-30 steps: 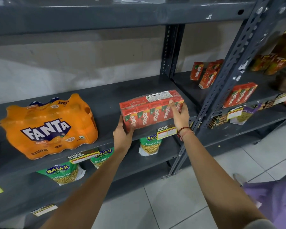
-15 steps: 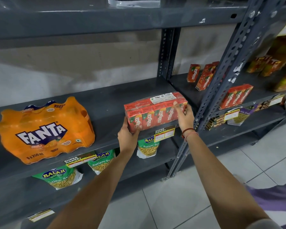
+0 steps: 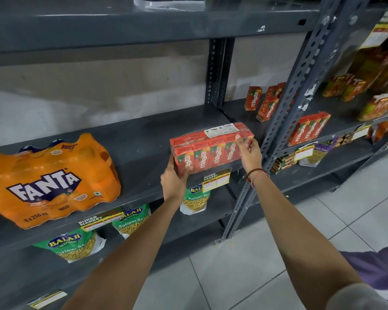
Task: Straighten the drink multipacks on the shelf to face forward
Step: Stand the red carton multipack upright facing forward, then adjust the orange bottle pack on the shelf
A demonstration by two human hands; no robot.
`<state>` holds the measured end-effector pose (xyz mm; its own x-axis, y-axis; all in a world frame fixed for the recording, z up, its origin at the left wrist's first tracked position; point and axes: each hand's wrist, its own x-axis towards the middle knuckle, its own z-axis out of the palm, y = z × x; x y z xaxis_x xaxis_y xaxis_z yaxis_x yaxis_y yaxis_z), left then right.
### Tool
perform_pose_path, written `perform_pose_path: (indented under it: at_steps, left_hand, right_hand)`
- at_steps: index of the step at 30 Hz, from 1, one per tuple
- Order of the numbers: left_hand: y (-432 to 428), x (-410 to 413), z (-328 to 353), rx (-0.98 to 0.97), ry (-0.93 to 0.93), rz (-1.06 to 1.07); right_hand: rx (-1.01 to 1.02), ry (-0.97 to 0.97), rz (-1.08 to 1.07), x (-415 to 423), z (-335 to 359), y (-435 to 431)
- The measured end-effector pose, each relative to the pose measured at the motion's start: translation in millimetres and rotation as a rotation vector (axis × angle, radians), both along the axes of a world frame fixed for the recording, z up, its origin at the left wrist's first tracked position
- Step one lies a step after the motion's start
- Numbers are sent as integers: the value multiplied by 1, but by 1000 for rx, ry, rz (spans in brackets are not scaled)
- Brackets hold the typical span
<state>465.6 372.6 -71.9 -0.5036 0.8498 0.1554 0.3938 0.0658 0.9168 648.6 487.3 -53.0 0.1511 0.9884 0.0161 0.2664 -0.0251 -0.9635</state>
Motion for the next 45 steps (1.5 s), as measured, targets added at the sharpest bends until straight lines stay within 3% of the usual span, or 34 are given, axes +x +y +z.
perform_pose_path:
  at_steps: [4,10,15,20,23,28,45]
  left_hand:
    - [-9,-8,2,-14,-40,-67]
    - [-68,-45,-16,29,-53,14]
    - [-142,-108,-24,126,1,248]
    - [-195,-167,-26,259,7,602]
    - [-212,-204,-23,235,-9,719]
    - [-207,-246,-16,-5,-84,454]
    - [-180,-215,-17,28,-84,412]
  right_hand:
    - [22,40,-22,-6,4,-17]
    - [312,-48,-226,-59,-13,-92]
    - [450,-25,141,-145,-18,-148]
    - [326,-48,481,-215,-16,-163]
    - [251,-112,637,-244,-18,-165]
    - [214,-144,719,-259,-22,-164]
    - [131,-199,647,-218,-11,-148]
